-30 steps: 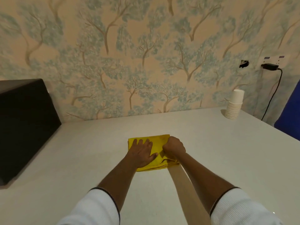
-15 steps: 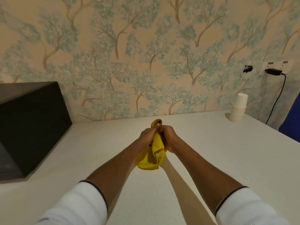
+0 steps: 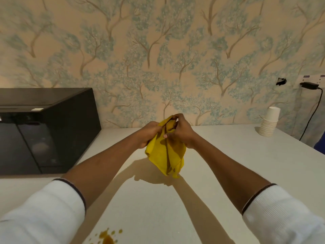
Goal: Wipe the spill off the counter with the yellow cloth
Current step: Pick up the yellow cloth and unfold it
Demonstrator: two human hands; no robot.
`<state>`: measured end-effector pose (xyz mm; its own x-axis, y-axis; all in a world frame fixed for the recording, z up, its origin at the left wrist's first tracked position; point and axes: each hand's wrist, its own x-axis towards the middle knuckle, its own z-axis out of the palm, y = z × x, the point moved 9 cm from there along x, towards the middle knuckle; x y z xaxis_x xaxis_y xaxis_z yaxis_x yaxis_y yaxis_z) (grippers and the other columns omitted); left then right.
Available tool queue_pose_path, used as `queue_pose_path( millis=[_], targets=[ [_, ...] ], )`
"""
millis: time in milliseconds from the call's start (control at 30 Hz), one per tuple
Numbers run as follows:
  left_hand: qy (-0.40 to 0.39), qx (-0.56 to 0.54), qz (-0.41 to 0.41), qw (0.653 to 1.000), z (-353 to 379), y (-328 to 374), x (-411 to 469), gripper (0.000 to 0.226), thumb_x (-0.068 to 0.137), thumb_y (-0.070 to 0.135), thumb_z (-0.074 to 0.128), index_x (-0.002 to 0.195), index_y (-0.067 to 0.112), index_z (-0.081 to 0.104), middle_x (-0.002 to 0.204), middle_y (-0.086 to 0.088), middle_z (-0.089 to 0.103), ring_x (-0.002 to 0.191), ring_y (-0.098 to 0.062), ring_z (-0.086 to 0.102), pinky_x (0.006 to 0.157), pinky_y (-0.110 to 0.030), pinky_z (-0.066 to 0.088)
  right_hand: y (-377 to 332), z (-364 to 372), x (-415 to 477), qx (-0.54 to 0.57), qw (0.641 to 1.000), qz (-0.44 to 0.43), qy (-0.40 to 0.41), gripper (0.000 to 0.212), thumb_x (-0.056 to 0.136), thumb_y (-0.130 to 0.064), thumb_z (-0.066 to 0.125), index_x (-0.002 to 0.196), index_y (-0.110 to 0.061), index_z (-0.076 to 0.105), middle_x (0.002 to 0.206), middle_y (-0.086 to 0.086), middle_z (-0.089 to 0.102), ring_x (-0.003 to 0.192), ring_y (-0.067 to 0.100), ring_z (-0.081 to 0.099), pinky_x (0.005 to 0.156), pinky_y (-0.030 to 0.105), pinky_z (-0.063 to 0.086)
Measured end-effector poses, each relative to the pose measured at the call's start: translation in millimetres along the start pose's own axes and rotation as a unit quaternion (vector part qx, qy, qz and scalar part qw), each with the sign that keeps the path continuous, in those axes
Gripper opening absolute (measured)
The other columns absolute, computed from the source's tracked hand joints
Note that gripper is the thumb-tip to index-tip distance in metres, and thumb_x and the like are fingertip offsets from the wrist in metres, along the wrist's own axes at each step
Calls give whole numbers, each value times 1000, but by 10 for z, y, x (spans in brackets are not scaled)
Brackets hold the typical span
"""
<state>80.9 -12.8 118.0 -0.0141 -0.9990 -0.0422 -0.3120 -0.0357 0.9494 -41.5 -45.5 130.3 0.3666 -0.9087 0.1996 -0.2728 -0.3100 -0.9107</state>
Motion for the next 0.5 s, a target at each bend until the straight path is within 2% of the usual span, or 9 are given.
queue_pose_path(
  millis=[100, 167, 200, 233, 267, 300, 367, 433, 500],
  targets=[
    [36, 9, 28, 999, -284, 30, -129, 19, 87, 7, 54, 97, 0, 68, 93, -23, 69, 81, -31, 67, 79, -46, 57, -170, 59, -61, -94, 995, 1, -32, 111, 55, -18, 92, 142, -17, 23, 113, 7, 54, 106, 28, 54, 92, 50, 50],
    [95, 44, 46, 993, -547, 9, -183, 17, 88, 8, 52, 94, 2, 67, 96, -24, 67, 89, -35, 66, 84, -51, 54, -227, 76, -83, -196, 980, 20, -40, 112, 61, -14, 88, 148, -13, 16, 112, 10, 51, 103, 29, 52, 91, 46, 49],
    [127, 73, 52, 988, -686, 2, -226, 17, 87, 9, 52, 93, 5, 68, 98, -24, 68, 92, -37, 65, 85, -50, 54, -273, 99, -98, -282, 958, 12, -50, 97, 64, -12, 85, 143, -8, 30, 109, 12, 54, 98, 29, 54, 85, 42, 50],
    [153, 103, 55, 981, -811, -3, -274, 19, 87, 10, 52, 94, 6, 69, 101, -23, 69, 96, -37, 65, 87, -48, 53, -321, 128, -122, -371, 926, 0, -66, 69, 64, -9, 82, 126, -3, 51, 99, 13, 57, 86, 27, 55, 74, 35, 49],
    [171, 136, 59, 974, -926, 0, -337, 22, 88, 11, 51, 98, 5, 70, 104, -22, 69, 98, -37, 64, 88, -46, 53, -360, 148, -157, -427, 902, -6, -67, 32, 65, -6, 78, 93, -2, 63, 81, 13, 54, 68, 23, 48, 59, 28, 41],
    [183, 171, 66, 966, -1029, 17, -402, 24, 88, 10, 50, 101, 4, 69, 105, -21, 69, 98, -36, 63, 88, -45, 52, -423, 173, -202, -464, 884, -16, -60, 19, 67, -1, 72, 64, -5, 54, 65, 11, 43, 56, 19, 34, 51, 27, 27],
    [194, 239, 88, 947, -1206, 69, -538, 23, 86, 9, 49, 94, 4, 70, 96, -20, 71, 91, -35, 64, 82, -46, 54, -512, 220, -234, -491, 869, -49, -32, 43, 77, 5, 62, 50, -10, 31, 54, 7, 28, 52, 18, 24, 49, 28, 17],
    [194, 302, 118, 926, -1340, 154, -700, 20, 78, 15, 51, 81, 8, 70, 82, -17, 70, 80, -33, 65, 72, -48, 55, -647, 220, -274, -524, 849, -69, 20, 38, 81, 5, 55, 53, -8, 35, 56, 8, 35, 59, 23, 39, 54, 29, 29],
    [190, 390, 160, 887, -1423, 278, -874, 22, 67, 25, 54, 79, 16, 70, 79, -10, 71, 77, -29, 64, 65, -45, 54, -815, 281, -323, -558, 822, -98, 61, 23, 81, 7, 51, 60, -3, 46, 62, 11, 42, 70, 29, 47, 59, 34, 35]
  ],
)
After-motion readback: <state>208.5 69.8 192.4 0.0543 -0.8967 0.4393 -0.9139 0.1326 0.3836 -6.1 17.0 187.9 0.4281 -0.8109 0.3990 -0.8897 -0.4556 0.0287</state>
